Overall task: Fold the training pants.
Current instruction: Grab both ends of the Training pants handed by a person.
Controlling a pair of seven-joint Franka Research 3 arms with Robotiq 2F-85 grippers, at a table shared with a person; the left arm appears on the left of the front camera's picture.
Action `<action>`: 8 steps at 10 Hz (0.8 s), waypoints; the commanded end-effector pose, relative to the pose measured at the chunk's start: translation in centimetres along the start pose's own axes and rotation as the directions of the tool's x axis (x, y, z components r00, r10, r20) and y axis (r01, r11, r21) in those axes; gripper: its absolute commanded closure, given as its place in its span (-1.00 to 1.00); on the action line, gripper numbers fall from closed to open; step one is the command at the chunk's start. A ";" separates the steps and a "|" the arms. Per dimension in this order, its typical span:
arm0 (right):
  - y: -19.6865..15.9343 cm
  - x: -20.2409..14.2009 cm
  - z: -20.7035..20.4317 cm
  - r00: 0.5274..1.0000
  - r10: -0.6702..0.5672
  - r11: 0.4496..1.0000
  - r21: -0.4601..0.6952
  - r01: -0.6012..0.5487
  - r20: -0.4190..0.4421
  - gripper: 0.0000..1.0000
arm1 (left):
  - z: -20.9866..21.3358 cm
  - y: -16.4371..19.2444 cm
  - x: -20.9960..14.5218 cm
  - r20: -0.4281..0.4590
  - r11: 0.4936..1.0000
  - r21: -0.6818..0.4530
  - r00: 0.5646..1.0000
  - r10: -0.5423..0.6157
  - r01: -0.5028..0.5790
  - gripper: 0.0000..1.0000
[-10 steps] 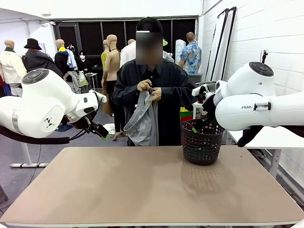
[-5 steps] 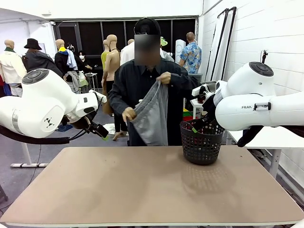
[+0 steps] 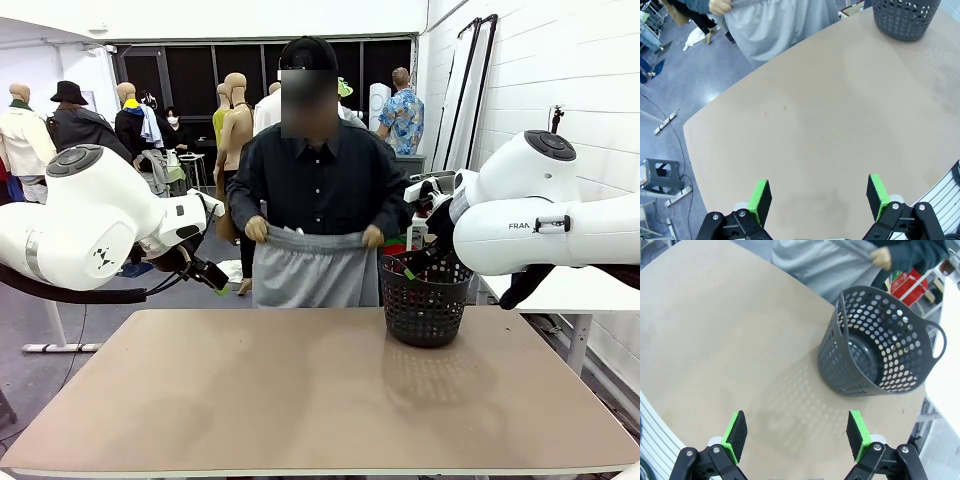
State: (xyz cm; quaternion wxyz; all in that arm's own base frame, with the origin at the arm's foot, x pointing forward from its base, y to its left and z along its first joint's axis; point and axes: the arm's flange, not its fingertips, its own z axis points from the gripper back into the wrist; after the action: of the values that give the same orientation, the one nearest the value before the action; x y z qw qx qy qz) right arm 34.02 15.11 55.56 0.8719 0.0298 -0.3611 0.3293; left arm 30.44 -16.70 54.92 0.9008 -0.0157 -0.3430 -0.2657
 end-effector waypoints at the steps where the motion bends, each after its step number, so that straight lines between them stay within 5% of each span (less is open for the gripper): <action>1: 0.0 0.0 0.0 1.000 0.000 1.000 0.002 0.000 0.001 -1.00 | 0.0 0.1 0.0 0.000 1.000 -0.003 1.000 -0.007 0.007 -1.00; 8: 0.0 0.0 0.0 1.000 0.000 1.000 0.002 0.000 0.001 -1.00 | 0.0 0.1 0.0 0.000 1.000 -0.003 1.000 -0.007 0.007 -1.00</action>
State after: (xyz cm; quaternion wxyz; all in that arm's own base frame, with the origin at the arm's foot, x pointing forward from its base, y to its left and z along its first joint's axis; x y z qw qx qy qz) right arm 34.02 15.11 55.56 0.8719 0.0298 -0.3611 0.3293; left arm 30.44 -16.70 54.92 0.9008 -0.0157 -0.3430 -0.2657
